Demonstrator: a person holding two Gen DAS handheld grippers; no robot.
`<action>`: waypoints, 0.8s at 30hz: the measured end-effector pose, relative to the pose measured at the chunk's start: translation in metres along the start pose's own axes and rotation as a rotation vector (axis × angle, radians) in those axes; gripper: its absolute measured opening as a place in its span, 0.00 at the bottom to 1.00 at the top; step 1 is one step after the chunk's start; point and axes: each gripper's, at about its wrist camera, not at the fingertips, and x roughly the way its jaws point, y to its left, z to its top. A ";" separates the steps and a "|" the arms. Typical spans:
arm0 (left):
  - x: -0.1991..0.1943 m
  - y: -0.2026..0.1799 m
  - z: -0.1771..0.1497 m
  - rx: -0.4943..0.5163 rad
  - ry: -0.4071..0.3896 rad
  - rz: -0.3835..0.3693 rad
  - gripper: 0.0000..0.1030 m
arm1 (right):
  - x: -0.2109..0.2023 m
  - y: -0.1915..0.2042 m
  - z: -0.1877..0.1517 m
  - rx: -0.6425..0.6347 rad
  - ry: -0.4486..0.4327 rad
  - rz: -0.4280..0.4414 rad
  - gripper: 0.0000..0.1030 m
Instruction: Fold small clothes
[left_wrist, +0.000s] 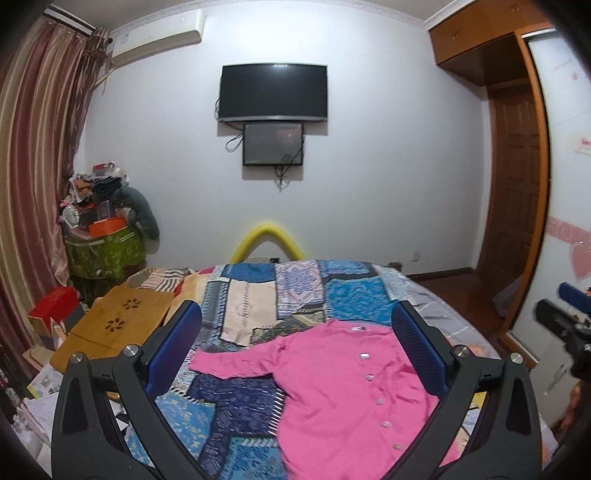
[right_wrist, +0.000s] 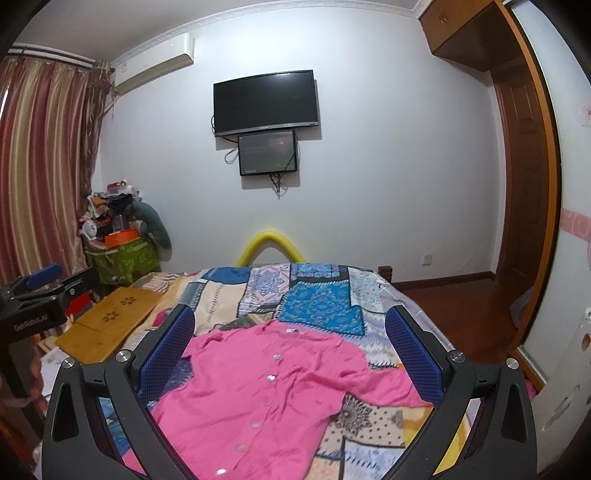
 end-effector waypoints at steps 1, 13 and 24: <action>0.009 0.003 0.001 -0.003 0.015 0.006 1.00 | 0.003 -0.002 0.000 -0.005 0.002 -0.004 1.00; 0.106 0.045 0.006 -0.085 0.169 0.015 1.00 | 0.059 -0.017 0.009 -0.102 0.106 -0.081 1.00; 0.191 0.082 -0.004 -0.116 0.289 0.070 1.00 | 0.127 -0.043 0.012 -0.115 0.266 -0.091 1.00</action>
